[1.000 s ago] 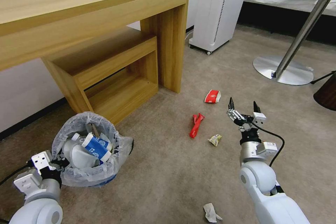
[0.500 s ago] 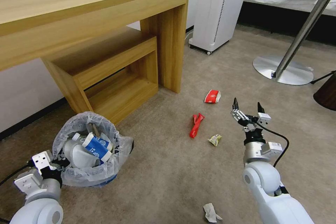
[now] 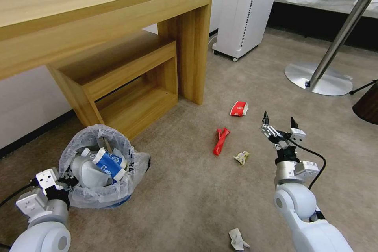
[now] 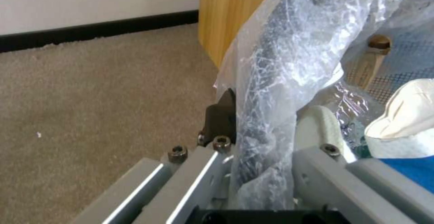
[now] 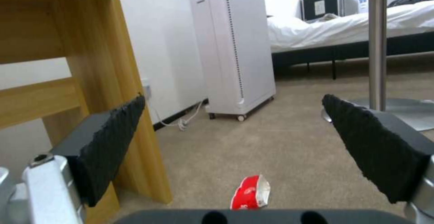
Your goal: Pick up the trash bin and place the garbage on the floor into it.
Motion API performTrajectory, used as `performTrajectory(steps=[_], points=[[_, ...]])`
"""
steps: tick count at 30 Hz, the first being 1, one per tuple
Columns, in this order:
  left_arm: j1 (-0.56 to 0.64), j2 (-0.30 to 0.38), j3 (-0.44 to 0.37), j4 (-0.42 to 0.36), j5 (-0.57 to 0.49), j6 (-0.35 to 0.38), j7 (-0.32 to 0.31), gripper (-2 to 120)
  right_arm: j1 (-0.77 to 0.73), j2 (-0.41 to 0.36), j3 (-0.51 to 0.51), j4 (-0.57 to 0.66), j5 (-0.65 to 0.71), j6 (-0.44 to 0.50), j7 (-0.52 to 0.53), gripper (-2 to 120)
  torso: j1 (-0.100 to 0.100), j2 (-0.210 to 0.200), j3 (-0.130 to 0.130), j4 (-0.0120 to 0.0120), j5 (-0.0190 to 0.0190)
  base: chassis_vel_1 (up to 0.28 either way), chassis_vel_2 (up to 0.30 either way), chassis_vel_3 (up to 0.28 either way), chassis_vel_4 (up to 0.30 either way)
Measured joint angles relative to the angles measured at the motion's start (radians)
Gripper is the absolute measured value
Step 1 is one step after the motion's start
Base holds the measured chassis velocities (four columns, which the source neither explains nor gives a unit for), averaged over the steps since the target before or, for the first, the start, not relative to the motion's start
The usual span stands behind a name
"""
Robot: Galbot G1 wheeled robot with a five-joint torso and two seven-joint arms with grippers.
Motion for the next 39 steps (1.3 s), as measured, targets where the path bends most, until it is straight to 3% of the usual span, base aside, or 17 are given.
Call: performTrajectory(steps=[10, 24, 28, 30, 39], points=[[0.003, -0.001, 0.001, 0.003, 0.002, 0.0, 0.001, 1, 0.003, -0.011, -0.006, 0.003, 0.051, -0.055, 0.049, 100, 0.0, 0.0, 0.0, 0.0, 0.0001, 0.0, 0.0, 0.0, 0.0], [0.009, -0.011, -0.003, 0.019, 0.01, -0.02, 0.007, 1, 0.117, -0.026, -0.025, -0.094, 0.385, -0.301, 0.222, 100, 0.0, 0.0, 0.0, 0.0, -0.0001, 0.0, 0.0, 0.0, 0.0], [0.005, -0.011, -0.007, 0.027, 0.009, -0.023, 0.007, 1, 0.186, -0.007, -0.04, -0.18, 0.505, -0.375, 0.291, 100, 0.0, 0.0, 0.0, 0.0, 0.0, 0.0, 0.0, 0.0, 0.0], [-0.002, -0.008, -0.011, 0.036, 0.007, -0.025, 0.008, 1, 0.248, 0.019, -0.053, -0.29, 0.566, -0.422, 0.328, 100, 0.0, 0.0, 0.0, 0.0001, -0.0004, 0.0, 0.0, 0.0, 0.0], [-0.012, -0.006, -0.008, 0.053, 0.005, -0.026, 0.007, 1, 0.38, 0.094, -0.098, -0.58, 0.583, -0.456, 0.343, 100, 0.0, 0.0, 0.0, -0.0001, -0.0002, 0.0, 0.0, 0.0, 0.0]])
